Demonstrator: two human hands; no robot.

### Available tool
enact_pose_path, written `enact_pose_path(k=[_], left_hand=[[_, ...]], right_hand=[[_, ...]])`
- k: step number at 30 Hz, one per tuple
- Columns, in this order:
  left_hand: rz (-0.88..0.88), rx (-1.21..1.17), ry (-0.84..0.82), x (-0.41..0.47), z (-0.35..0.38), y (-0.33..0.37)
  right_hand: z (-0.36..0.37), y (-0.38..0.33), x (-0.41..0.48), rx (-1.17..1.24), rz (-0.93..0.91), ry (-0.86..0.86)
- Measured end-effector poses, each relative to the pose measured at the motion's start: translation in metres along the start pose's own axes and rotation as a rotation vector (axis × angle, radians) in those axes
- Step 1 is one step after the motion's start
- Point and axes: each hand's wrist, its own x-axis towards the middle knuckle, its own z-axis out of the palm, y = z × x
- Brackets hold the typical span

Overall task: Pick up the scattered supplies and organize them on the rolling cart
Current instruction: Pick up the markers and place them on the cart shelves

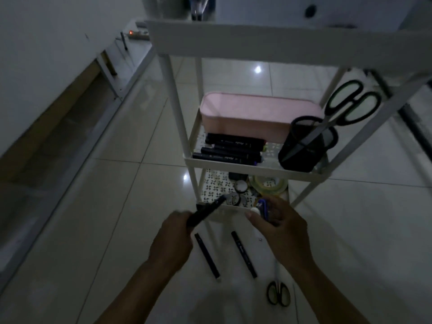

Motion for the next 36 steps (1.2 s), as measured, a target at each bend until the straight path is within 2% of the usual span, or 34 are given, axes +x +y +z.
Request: enact_pose_path(k=[5,8,14,21,24,29,34,36], left_hand=[[0.324,0.045,0.183,0.015,-0.088,0.09],[0.426,0.127,0.201,0.039,-0.107,0.125],[0.406,0.506,0.1,0.095,-0.096,0.165],[0.365,0.568,-0.05,0.133,-0.073,0.129],[0.425,0.556,-0.03,0.141,-0.07,0.112],[0.434,0.359,-0.147,0.095,-0.131,0.16],[0.448,0.46,-0.447,0.052,-0.209,0.216],[0.466,0.446,-0.417,0.035,-0.249,0.233]], right_hand=[[-0.035,-0.069,0.001,-0.005,-0.119,0.062],[-0.052,-0.098,0.004,-0.005,-0.167,0.087],[-0.083,-0.142,0.008,-0.106,-0.399,0.149],[-0.104,-0.207,0.015,-0.297,-0.669,0.069],[-0.107,-0.239,0.02,-0.329,-0.759,0.045],[-0.11,-0.288,0.044,-0.388,-0.771,0.034],[-0.108,-0.318,0.059,-0.41,-0.654,-0.057],[-0.109,-0.326,0.065,-0.424,-0.617,-0.074]])
